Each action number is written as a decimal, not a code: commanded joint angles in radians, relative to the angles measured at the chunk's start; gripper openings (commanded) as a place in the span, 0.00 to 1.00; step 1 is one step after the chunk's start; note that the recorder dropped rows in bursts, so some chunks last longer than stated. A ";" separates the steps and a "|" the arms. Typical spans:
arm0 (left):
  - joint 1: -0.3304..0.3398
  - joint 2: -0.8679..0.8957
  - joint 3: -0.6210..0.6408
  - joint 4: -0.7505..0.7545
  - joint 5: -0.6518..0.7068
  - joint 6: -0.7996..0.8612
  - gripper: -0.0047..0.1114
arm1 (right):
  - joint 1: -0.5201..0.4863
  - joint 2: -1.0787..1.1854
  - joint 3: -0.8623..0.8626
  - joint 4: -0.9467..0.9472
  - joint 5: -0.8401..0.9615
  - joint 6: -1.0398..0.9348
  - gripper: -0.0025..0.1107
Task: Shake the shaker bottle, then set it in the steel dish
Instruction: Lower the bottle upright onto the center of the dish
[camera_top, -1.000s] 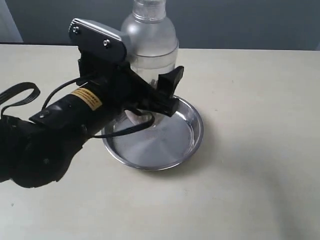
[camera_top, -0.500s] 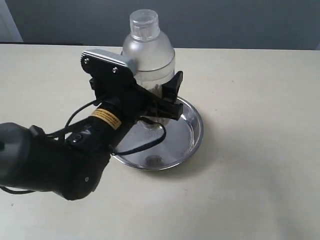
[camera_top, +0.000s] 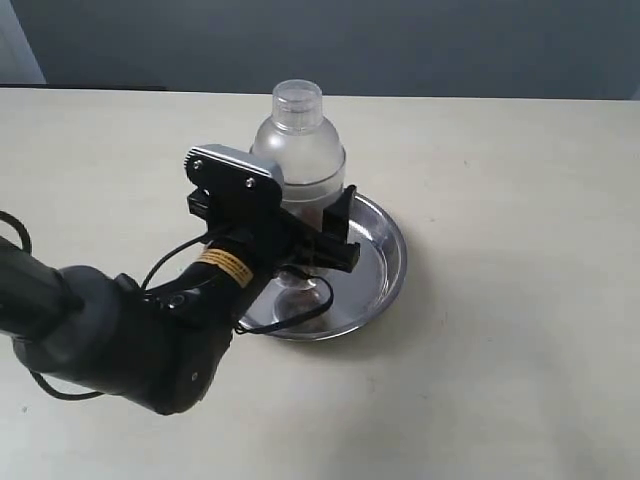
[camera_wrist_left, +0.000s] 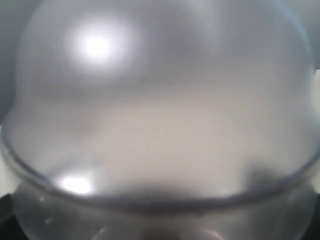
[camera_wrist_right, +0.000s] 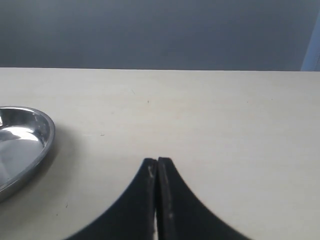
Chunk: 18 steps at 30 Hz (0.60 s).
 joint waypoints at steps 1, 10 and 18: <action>0.011 -0.003 -0.025 -0.017 -0.061 -0.005 0.04 | 0.002 -0.004 0.001 -0.001 -0.012 0.000 0.02; 0.080 0.018 -0.032 0.144 -0.061 -0.048 0.04 | 0.002 -0.004 0.001 -0.001 -0.012 0.000 0.02; 0.090 0.090 -0.032 0.214 -0.061 -0.046 0.04 | 0.002 -0.004 0.001 -0.001 -0.012 0.000 0.02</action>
